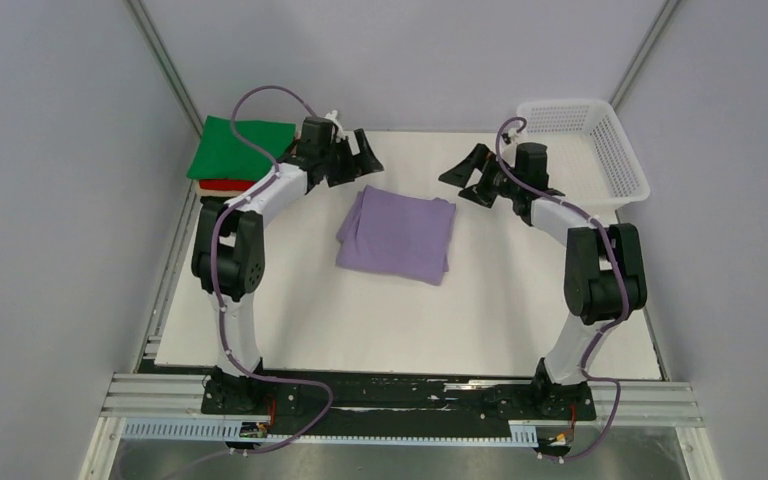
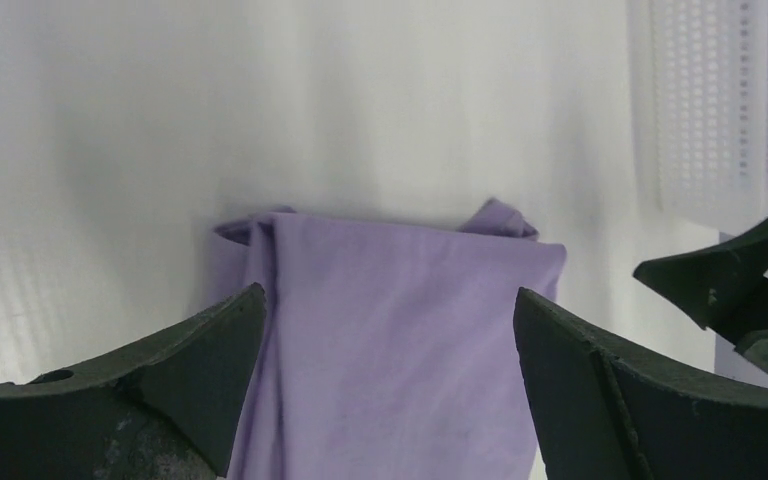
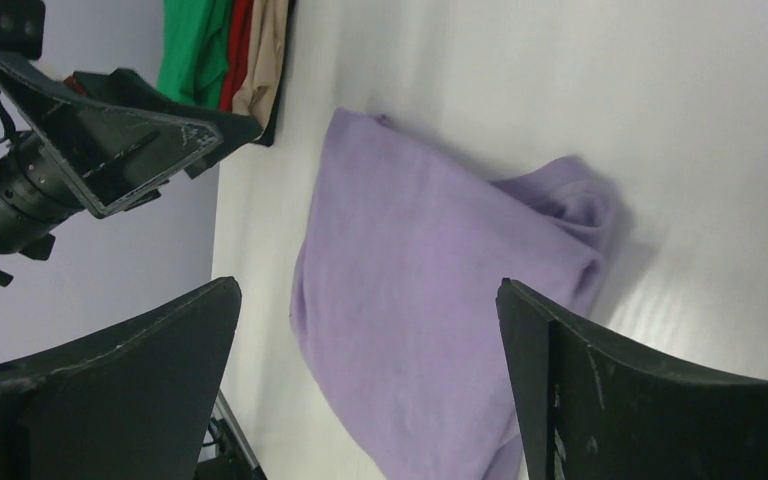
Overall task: Fold and stack the t-shirts
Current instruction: Smooth out wrinkles on the folded tshirt
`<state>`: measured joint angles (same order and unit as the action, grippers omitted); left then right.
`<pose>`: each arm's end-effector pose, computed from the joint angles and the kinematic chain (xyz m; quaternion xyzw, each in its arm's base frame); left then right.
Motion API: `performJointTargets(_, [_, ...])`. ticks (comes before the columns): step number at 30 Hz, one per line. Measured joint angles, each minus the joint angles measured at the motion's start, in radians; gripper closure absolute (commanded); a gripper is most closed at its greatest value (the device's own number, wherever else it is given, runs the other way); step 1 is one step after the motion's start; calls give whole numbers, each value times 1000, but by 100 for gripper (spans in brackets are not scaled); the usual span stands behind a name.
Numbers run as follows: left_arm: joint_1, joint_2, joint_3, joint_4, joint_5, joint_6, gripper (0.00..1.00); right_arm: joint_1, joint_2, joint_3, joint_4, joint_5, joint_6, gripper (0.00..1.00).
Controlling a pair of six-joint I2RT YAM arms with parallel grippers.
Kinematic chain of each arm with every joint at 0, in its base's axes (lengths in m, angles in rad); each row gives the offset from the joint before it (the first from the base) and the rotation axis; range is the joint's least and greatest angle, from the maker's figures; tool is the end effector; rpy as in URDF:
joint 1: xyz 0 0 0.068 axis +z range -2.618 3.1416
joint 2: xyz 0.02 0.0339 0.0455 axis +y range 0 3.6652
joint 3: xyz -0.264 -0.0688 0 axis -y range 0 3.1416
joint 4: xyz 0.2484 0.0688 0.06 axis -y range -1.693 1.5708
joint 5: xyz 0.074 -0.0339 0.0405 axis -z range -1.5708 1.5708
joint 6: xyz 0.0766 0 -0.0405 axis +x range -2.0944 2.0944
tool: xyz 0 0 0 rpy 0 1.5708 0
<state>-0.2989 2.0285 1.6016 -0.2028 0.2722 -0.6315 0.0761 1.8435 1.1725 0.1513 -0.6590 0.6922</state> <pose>0.4785 -0.1690 0.2151 -0.0855 0.8811 -0.3096 0.3472 0.4349 0.0802 0.1935 0.0935 0.8292 0.4374 0.3352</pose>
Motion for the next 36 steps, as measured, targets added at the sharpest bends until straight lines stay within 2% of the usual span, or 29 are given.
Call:
performJointTargets(6, [-60,7,-1,22,77,6,0,87,-16,-14,0,-17,7,0])
performJointTargets(10, [-68,119,71,18,101,4,0,89,61,7,12,-23,21,0])
performJointTargets(14, [-59,226,96,8,77,-4,0,84,190,66,7,-13,34,0])
performJointTargets(17, [-55,221,105,-2,37,-11,0,83,267,95,11,-20,48,0])
performJointTargets(20, [-56,210,81,14,11,-16,0,89,264,94,16,-9,51,0])
performJointTargets(24, [-65,129,-64,82,-3,-30,0,114,195,3,37,49,41,0])
performJointTargets(29, [-100,-67,-346,133,-39,-68,0,184,35,-158,-30,131,-3,0])
performJointTargets(33, [-163,-243,-519,60,-101,-94,0,256,-103,-251,-134,217,-40,0])
performJointTargets(36, [-210,-369,-583,-44,-162,-108,0,279,-208,-277,-211,264,-60,0])
